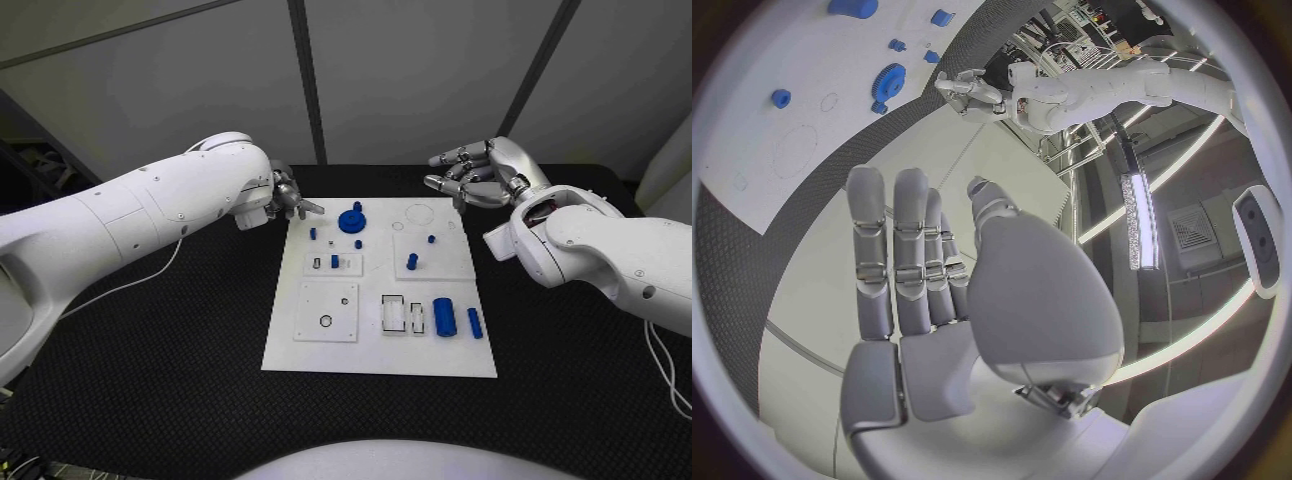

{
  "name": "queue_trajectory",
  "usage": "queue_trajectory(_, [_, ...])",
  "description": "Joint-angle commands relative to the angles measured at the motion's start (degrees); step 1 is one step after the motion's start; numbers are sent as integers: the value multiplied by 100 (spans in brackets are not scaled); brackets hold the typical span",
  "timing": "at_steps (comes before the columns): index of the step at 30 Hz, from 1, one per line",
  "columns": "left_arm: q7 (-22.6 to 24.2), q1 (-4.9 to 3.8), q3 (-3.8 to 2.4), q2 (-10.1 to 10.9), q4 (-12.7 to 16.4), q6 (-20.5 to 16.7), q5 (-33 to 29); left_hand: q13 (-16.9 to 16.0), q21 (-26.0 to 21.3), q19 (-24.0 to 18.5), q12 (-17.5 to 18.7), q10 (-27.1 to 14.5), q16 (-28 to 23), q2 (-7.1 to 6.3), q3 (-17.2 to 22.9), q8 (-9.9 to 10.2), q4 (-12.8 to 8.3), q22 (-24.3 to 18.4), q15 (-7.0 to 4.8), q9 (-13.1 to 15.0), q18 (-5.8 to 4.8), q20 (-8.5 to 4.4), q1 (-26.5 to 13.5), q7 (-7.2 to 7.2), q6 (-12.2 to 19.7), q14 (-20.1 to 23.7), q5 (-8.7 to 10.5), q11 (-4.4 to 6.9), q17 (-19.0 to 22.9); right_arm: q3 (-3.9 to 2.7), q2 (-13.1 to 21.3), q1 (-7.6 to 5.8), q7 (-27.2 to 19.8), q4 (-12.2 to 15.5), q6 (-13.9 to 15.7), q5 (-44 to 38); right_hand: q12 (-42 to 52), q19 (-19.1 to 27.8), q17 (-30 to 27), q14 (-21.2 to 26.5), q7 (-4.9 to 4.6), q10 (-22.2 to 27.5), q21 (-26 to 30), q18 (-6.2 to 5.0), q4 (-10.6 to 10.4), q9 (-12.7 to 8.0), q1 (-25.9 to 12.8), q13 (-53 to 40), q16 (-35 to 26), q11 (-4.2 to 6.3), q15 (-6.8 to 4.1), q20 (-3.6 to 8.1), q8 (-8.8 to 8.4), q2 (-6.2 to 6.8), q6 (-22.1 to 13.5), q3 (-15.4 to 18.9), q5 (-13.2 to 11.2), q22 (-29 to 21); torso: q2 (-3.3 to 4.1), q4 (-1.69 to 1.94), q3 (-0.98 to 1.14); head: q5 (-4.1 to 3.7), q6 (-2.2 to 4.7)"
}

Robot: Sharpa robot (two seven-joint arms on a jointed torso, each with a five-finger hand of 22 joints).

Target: Assemble the parts on the task board

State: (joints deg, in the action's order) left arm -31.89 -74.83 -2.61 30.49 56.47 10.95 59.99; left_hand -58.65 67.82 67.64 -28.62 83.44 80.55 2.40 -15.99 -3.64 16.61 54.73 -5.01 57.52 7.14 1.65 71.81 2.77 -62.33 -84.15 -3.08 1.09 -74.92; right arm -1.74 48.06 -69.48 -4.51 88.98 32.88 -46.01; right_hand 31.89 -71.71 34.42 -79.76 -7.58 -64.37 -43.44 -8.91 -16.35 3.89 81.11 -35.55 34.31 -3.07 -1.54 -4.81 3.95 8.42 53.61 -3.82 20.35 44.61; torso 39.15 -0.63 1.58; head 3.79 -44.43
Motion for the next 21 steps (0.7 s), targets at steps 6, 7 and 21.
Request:
queue_trajectory(6, [135, 7, 22, -77, -72, 444, 95, -18, -14, 0, -25, -49, 30, -7, -63, 7, 0, 1, 45, -35, 36, 29, -98, 23, -8, -286, 32, -4, -338, -4, -20, -11, -69, 17, 99, -15, 28, -51, 17, -58, 0, -39, -58, 2, 15, -3, 32, 8, 40, 27, 3, 4, -20, 0, -3, 28, 31, 30, -13, 7, 0, -1, -11])
queue_trajectory(7, [141, 8, 24, -83, -72, 464, 95, -18, -14, 0, -25, -49, 30, -7, -63, 7, 0, 1, 45, -35, 36, 29, -98, 23, -8, -286, 32, -4, -338, -4, -24, -11, -70, 15, 99, -15, 32, -60, 23, -63, 1, -42, -70, 4, 14, -3, 34, 10, 43, 28, 2, 6, -20, -2, -2, 27, 36, 42, -12, 7, 0, -1, -10])
queue_trajectory(21, [158, 16, 41, -120, -147, 773, 97, -38, -30, -17, -12, -65, 51, 55, -59, -2, -47, -5, 44, -103, 40, 30, -13, 18, -53, -283, 31, -3, -360, -4, -37, -11, -65, 6, 85, -15, 32, -60, 23, -63, 1, -42, -70, 4, 14, -3, 34, 10, 43, 28, 2, 6, -20, -2, -2, 27, 36, 42, -10, 3, 2, 1, -7])
